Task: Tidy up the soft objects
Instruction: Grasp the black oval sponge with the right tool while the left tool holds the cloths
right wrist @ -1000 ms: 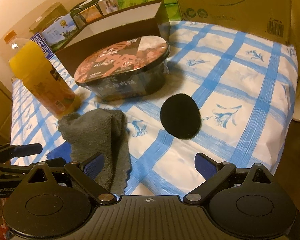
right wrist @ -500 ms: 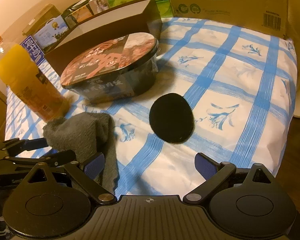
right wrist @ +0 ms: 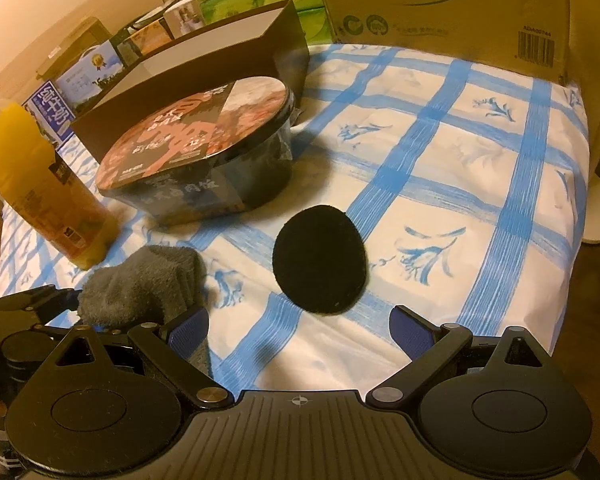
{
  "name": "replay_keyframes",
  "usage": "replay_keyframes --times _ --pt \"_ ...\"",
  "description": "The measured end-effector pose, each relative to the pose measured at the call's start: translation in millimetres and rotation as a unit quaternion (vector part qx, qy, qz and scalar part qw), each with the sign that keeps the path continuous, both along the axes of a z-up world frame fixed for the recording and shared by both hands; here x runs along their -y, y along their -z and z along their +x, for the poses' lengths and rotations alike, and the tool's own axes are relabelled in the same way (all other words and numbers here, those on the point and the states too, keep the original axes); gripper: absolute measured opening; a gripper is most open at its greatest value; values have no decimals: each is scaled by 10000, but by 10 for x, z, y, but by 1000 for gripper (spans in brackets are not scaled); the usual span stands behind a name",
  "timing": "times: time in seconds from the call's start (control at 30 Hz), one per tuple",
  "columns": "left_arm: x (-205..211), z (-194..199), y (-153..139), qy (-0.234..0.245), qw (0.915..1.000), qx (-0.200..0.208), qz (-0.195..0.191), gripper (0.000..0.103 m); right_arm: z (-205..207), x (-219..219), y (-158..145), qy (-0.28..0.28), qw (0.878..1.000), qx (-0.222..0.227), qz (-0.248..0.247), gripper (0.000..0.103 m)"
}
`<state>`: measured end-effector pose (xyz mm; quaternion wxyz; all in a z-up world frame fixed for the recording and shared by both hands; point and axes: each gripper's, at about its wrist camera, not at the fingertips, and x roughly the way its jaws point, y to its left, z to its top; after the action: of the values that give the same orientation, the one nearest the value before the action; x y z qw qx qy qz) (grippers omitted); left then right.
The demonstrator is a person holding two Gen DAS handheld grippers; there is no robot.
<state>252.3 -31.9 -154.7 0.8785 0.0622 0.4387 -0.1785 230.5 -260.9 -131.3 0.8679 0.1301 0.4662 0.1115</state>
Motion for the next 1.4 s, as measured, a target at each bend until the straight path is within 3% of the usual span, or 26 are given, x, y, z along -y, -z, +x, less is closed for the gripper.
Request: replay_keyframes --times 0.07,0.13,0.23,0.3,0.5,0.57,0.67,0.77,0.8,0.83,0.97,1.03,1.17,1.4 --pt "10 -14 -9 75 10000 38 -39 69 20 -6 18 -23 10000 32 -44 96" --pt "21 -33 -27 152 9998 59 -116 49 42 -18 28 -71 9999 86 -116 96" --pt "53 -60 -55 234 9994 36 -237 30 77 -53 42 -149 9993 170 -289 96" --pt "70 -78 -76 252 9993 46 -267 22 99 -77 55 -208 9987 237 -389 96" --pt "-55 -135 -224 -37 9994 230 -246 18 165 -124 97 -294 9969 407 -612 95" --pt "-135 -145 -269 -177 9992 315 -141 18 193 -142 118 -324 9962 444 -671 91" --pt "-245 -125 -266 -408 9989 236 -23 28 240 -153 145 -325 9964 451 -638 89" --pt "-318 -126 -230 -529 9985 152 37 50 272 -168 171 -305 9967 453 -605 90" --pt "-342 -134 -219 -588 9981 129 88 63 280 -174 175 -306 9966 454 -615 90" --pt "-369 -144 -210 -626 9979 146 115 67 288 -177 184 -309 9966 447 -622 90" --pt "-471 -153 -173 -802 9965 168 164 72 328 -170 227 -254 9968 417 -636 90" --pt "-501 -119 -156 -871 9958 227 139 81 338 -166 237 -235 9968 422 -645 90" --pt "-513 -73 -143 -799 9964 184 225 81 372 -161 252 -206 9965 409 -699 90" --pt "-544 68 -31 -649 9978 38 -104 84 420 -147 310 -224 9967 359 -698 90"
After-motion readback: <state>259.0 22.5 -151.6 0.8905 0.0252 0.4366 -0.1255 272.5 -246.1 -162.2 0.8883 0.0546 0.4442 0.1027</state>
